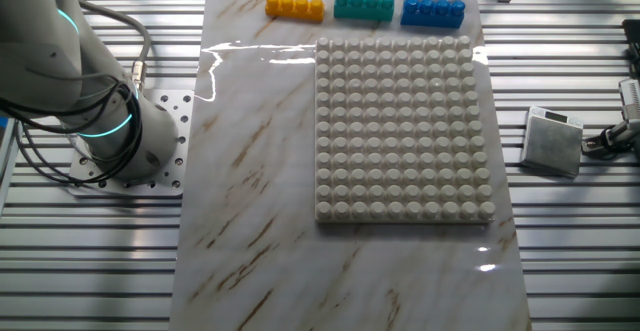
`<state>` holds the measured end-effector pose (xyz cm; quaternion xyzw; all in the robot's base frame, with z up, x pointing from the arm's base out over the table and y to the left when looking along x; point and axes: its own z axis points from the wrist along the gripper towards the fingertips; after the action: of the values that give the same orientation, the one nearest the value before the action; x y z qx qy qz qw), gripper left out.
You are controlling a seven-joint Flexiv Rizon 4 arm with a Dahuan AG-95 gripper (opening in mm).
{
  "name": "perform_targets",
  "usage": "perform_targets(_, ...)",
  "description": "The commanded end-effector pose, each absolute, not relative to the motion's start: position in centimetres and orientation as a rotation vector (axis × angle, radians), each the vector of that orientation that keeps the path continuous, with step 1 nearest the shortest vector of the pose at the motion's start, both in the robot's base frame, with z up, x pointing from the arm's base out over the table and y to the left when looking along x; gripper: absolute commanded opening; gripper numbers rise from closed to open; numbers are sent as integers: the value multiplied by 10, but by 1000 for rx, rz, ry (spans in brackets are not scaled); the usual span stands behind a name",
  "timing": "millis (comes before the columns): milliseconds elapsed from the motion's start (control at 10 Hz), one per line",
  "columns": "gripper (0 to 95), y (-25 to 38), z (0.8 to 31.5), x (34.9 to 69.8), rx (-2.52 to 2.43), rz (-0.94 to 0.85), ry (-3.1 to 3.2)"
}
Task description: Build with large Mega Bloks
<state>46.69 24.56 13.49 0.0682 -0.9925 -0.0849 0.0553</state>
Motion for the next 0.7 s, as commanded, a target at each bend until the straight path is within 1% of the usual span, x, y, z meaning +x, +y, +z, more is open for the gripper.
perform_targets(100,0,250,131,471,195,-258,-3015)
perform_targets(400,0,256,125,471,179,-261,-3022)
perform_targets(500,190,259,123,472,175,-261,-3025)
perform_targets(700,190,263,120,475,161,-260,-3027)
